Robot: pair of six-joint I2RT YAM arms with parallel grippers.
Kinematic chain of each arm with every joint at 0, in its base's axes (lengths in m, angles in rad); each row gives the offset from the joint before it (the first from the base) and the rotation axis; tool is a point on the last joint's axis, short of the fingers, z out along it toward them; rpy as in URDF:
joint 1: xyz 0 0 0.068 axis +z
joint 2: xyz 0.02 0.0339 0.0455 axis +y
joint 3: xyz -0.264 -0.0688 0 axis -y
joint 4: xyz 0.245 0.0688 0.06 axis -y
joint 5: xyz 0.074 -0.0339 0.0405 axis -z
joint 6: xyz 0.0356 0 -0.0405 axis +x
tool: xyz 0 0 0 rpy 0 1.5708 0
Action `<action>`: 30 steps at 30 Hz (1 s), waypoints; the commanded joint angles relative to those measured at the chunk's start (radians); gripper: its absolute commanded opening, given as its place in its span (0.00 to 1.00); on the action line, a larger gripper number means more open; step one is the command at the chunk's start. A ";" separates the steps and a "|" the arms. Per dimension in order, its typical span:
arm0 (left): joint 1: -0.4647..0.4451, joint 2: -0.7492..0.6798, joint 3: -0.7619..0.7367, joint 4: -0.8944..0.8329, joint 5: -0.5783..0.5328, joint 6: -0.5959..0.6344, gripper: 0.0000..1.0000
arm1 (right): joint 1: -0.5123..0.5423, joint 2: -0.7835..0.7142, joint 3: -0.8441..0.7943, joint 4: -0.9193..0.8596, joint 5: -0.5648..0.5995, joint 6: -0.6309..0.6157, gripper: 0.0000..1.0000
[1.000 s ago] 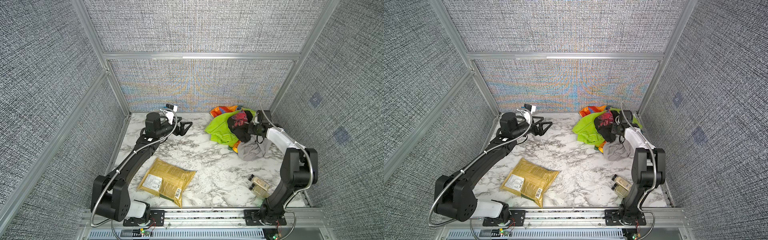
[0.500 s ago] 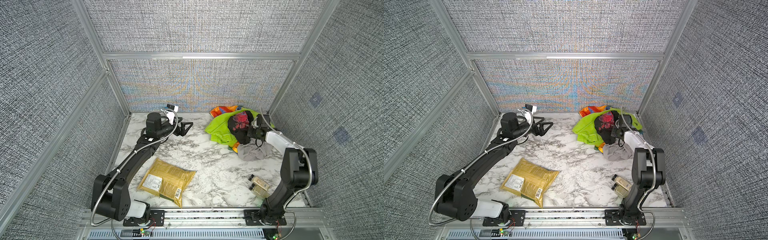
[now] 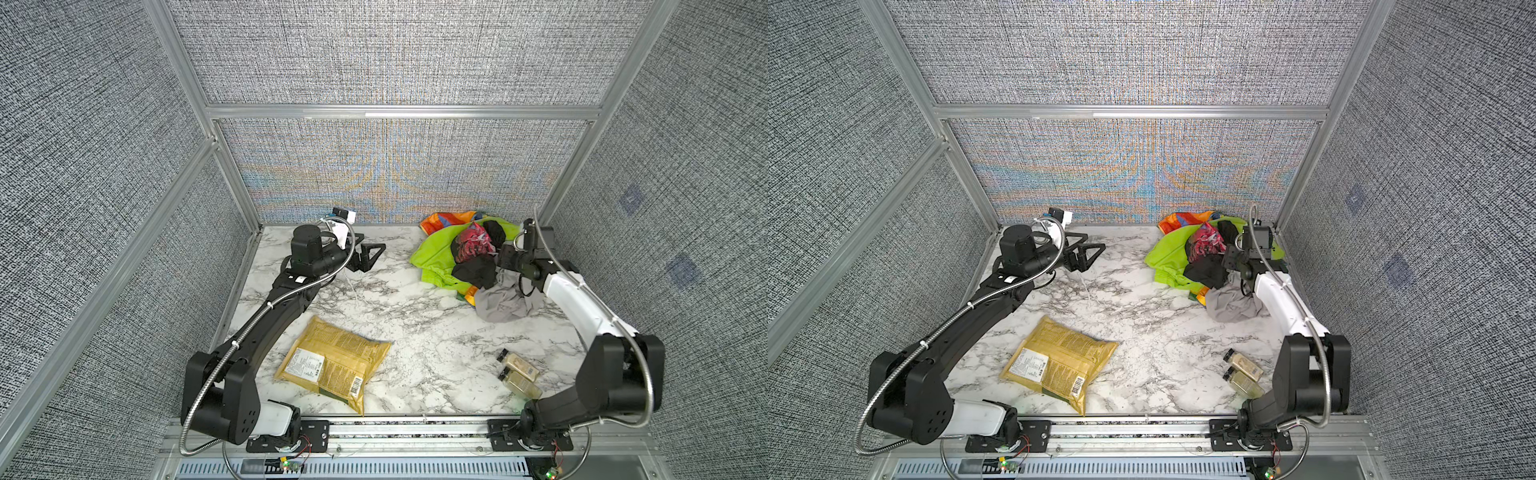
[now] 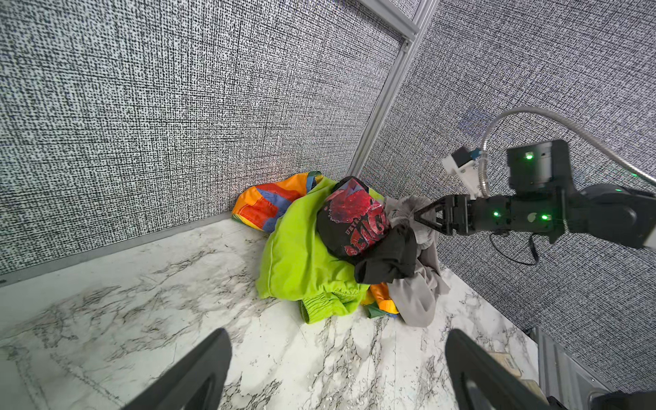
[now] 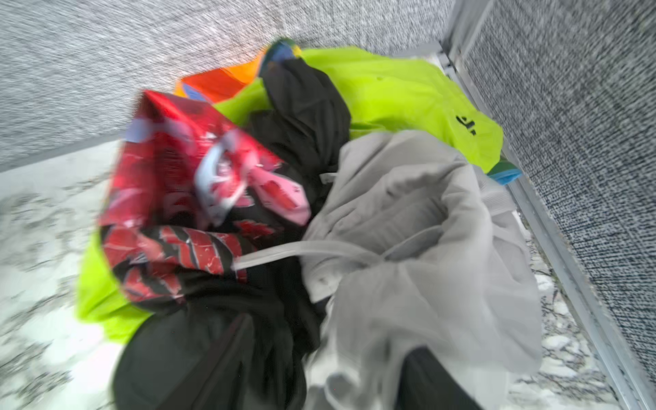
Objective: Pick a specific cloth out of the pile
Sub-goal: 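Close the right gripper on the black t-shirt with red print, then lift the black t-shirt up out of the pile with the right gripper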
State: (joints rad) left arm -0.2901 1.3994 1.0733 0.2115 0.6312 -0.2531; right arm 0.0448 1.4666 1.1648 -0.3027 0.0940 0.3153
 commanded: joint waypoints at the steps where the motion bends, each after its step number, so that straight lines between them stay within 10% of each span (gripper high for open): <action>1: 0.000 -0.006 0.004 0.022 -0.006 0.014 0.97 | 0.064 -0.084 -0.014 0.011 0.047 -0.020 0.68; 20: -0.003 0.007 0.001 0.043 0.022 -0.017 0.97 | 0.238 0.380 0.359 -0.105 -0.061 -0.035 0.76; 30: -0.004 0.003 0.005 0.034 0.019 -0.009 0.97 | 0.275 0.351 0.361 -0.067 0.034 -0.016 0.00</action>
State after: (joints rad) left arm -0.2947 1.4071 1.0729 0.2192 0.6399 -0.2687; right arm 0.3084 1.8652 1.5253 -0.4114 0.0834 0.2962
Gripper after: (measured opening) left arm 0.971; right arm 0.048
